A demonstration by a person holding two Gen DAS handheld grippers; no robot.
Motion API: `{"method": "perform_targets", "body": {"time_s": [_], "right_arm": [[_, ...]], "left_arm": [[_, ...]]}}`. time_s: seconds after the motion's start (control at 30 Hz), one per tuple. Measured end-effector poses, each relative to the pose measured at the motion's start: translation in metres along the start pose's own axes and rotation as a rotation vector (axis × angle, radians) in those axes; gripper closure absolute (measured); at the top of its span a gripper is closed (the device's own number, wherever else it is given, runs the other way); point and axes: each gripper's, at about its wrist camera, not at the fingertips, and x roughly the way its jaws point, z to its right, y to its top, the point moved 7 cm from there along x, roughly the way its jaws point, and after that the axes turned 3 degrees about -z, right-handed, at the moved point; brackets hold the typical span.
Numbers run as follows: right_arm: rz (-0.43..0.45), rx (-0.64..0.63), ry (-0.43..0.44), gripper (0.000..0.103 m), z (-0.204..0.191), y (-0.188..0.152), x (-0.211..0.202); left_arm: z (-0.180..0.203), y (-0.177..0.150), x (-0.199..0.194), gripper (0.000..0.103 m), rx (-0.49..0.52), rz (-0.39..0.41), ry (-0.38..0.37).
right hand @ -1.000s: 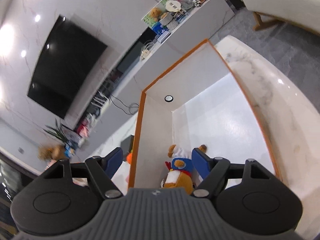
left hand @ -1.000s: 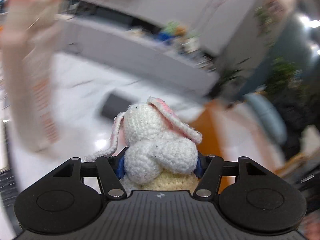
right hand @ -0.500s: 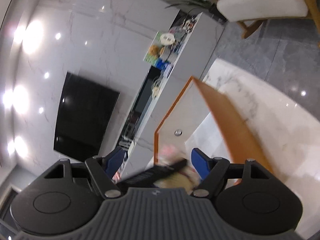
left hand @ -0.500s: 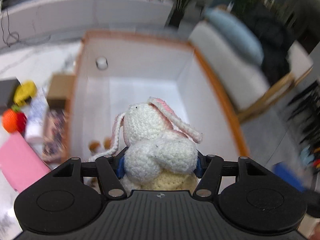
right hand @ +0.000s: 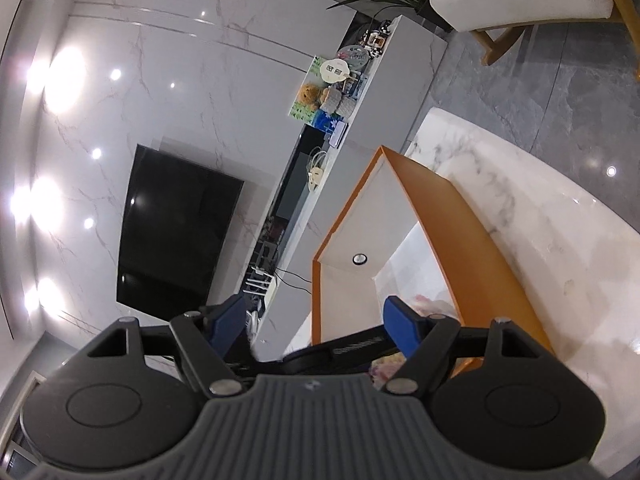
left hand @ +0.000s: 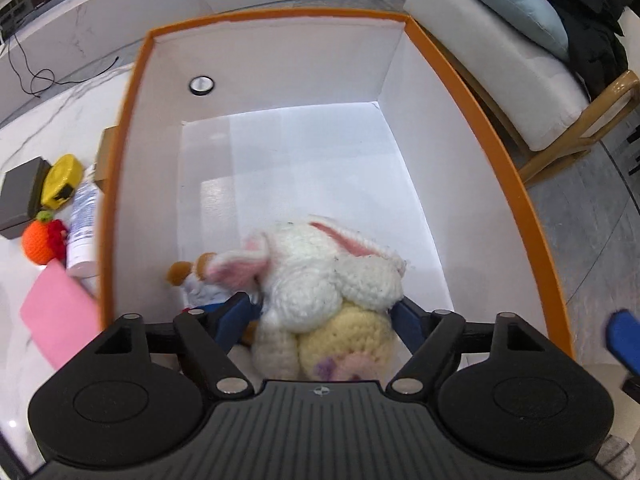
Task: Organize objects
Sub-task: 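Lower the white knitted bunny into the box and open the left gripper, then grasp the white panda plush with the right gripper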
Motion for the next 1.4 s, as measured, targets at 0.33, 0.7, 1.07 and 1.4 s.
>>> {"method": "perform_targets", "body": {"time_s": [0.33, 0.7, 1.07, 1.4], "right_arm": [[-0.041, -0.062, -0.031, 0.024, -0.003, -0.010, 0.013], [-0.447, -0.520, 0.026, 0.020, -0.067, -0.128, 0.085], [-0.512, -0.942, -0.266, 0.027, -0.090, -0.208, 0.177], [-0.623, -1.124, -0.835, 0.032, -0.059, -0.220, 0.231]], "left_arm": [[-0.041, -0.029, -0.093, 0.012, -0.104, 0.114, -0.191], [-0.179, -0.099, -0.121, 0.009, -0.320, 0.425, -0.061], [-0.239, -0.127, -0.088, 0.011, -0.234, 0.499, 0.066], [-0.275, -0.135, -0.096, 0.011, -0.357, 0.531, -0.020]]}}
